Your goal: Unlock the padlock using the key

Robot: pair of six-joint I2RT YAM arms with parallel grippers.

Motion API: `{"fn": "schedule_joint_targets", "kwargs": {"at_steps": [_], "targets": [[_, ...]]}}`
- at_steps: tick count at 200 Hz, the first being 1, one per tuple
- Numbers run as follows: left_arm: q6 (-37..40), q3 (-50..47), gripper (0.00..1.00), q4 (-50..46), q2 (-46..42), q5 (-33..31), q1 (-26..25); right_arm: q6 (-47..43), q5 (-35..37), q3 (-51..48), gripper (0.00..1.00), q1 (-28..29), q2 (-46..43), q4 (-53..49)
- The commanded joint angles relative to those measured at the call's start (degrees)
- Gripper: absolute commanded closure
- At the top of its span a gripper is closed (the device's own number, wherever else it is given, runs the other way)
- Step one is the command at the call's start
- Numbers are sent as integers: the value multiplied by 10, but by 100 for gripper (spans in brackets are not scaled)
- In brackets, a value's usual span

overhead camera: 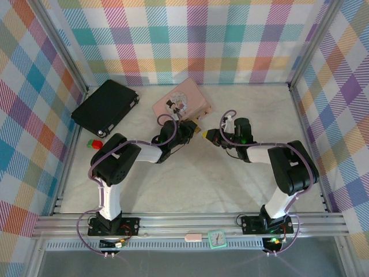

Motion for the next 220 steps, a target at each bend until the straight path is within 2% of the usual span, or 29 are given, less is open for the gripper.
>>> {"fn": "schedule_joint_targets", "kwargs": {"at_steps": [1,33,60,94,115,174,193,220], "targets": [[-20,8,100,56,-12,91,-32,-21,48,21,100,24,-16,15],[-12,5,100,58,-8,101,-32,48,36,40,100,22,-17,-26],[-5,-7,100,89,-4,103,-32,135,12,43,100,16,-1,-16],[2,-13,100,105,2,109,-32,268,-18,31,100,7,36,87],[5,-16,100,105,2,110,-32,312,-25,30,100,5,48,123],[2,-10,100,110,2,121,-33,327,-19,43,100,6,67,132],[-6,-8,100,116,0,126,-36,307,-8,48,100,8,71,128],[-16,-5,100,117,-9,130,-39,229,-1,61,100,9,71,115]]}}
